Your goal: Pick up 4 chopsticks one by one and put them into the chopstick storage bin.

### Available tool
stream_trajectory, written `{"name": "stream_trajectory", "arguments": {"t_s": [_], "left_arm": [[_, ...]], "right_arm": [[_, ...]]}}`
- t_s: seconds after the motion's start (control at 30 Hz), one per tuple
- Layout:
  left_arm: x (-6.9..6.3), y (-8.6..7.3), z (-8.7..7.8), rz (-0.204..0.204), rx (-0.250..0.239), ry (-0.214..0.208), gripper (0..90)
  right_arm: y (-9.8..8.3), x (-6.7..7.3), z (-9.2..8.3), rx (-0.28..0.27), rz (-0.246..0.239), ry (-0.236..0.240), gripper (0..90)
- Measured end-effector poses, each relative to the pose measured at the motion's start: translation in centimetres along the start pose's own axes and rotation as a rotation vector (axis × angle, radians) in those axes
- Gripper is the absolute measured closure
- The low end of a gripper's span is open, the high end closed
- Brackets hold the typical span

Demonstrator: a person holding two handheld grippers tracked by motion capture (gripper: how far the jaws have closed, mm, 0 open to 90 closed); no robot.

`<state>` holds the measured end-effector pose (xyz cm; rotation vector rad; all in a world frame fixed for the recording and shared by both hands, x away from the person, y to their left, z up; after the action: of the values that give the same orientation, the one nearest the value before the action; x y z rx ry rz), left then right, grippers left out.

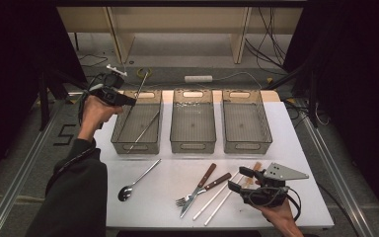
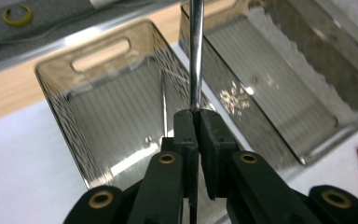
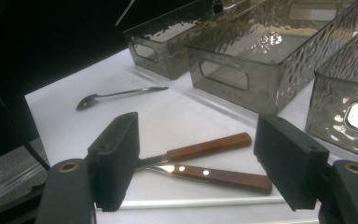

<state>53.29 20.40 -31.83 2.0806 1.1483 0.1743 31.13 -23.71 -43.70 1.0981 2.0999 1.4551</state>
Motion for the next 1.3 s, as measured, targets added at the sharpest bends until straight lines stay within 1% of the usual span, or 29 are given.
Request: {"name": "stream_trajectory", "arguments": {"t_s": [0.03, 0.07, 0.23, 0.37, 0.47, 0.6, 0.63, 0.67, 0.7, 0.77, 0.8, 0.83, 0.87, 0.9, 0.93, 1.03, 1.1, 1.17, 1.23, 1.3], "left_arm": [[0.2, 0.2, 0.1, 0.003, 0.013, 0.004, 85.1], [0.4, 0.4, 0.3, 0.0, 0.011, 0.013, 85.1], [1.5, 0.4, 1.1, -0.019, 0.003, 0.021, 85.1], [2.2, -0.1, 1.8, -0.022, -0.001, 0.043, 85.1], [2.6, -0.7, 2.2, -0.029, -0.016, 0.051, 85.1], [3.0, -1.4, 2.9, -0.028, -0.014, 0.054, 85.0], [3.0, -1.6, 2.9, -0.021, -0.02, 0.062, 85.4], [3.1, -1.7, 3.0, -0.027, -0.025, 0.06, 89.5], [3.2, -1.8, 3.1, -0.029, -0.027, 0.056, 89.5], [3.3, -2.0, 3.6, -0.022, -0.008, 0.055, 89.4], [3.4, -2.1, 3.7, -0.027, -0.003, 0.06, 89.2], [3.5, -2.1, 3.9, -0.042, -0.004, 0.051, 88.7], [3.6, -2.2, 4.0, -0.059, 0.0, 0.038, 79.1], [3.5, -2.2, 4.1, -0.059, -0.003, 0.043, 67.9], [3.4, -2.2, 4.1, -0.06, 0.002, 0.041, 60.9], [3.2, -2.3, 4.3, -0.077, 0.021, 0.021, 52.4], [3.0, -2.4, 4.2, -0.08, 0.009, 0.024, 46.4], [2.8, -2.5, 3.9, -0.084, 0.0, 0.007, 42.4], [2.4, -2.5, 3.5, -0.085, -0.022, 0.004, 37.6], [2.1, -2.6, 3.0, -0.083, -0.032, -0.014, 36.0]], "right_arm": [[0.0, 0.0, 0.0, 0.001, 0.0, 0.0, 32.0], [0.0, 0.0, 0.0, 0.0, 0.0, 0.0, 32.0], [0.0, 0.0, 0.0, 0.002, 0.002, 0.001, 32.0], [0.0, 0.0, -0.1, 0.0, 0.003, 0.002, 32.0], [0.0, 0.0, -0.1, 0.001, 0.004, 0.0, 31.9], [-0.1, 0.0, 0.0, 0.003, 0.005, 0.002, 31.9], [-0.1, 0.0, 0.0, 0.003, 0.005, 0.002, 31.9], [-0.1, 0.0, 0.0, 0.003, 0.005, 0.001, 31.9], [-0.1, 0.0, 0.0, 0.003, 0.005, 0.001, 31.9], [-0.1, 0.0, 0.0, 0.002, 0.005, 0.001, 31.9], [-0.1, 0.0, 0.0, 0.002, 0.005, 0.002, 31.9], [-0.1, 0.0, 0.0, 0.003, 0.005, 0.002, 31.9], [-0.1, 0.0, 0.0, 0.002, 0.004, 0.001, 31.9], [0.0, 0.0, -0.1, 0.001, 0.004, -0.001, 31.8], [0.0, -0.1, -0.1, -0.003, 0.004, -0.001, 31.7], [0.0, -0.1, -0.1, -0.003, 0.008, -0.003, 31.7], [0.0, -0.1, -0.1, -0.005, 0.006, -0.001, 31.7], [0.0, 0.0, -0.1, -0.003, 0.004, -0.001, 31.6], [0.0, -0.1, -0.1, -0.004, 0.003, -0.002, 31.5], [0.0, -0.1, -0.1, -0.003, 0.005, -0.001, 31.5]]}}
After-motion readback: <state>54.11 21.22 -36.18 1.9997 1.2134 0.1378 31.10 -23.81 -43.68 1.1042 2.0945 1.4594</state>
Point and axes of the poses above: each handheld gripper's, and its own axes: z roughly forward along the jaws, y roughly out of its top, x roughly to its left, the point moved 1 cm from there along z, roughly forward along the jaws, and after that the axes turned 10 degrees about -y, right-handed, at the moved point
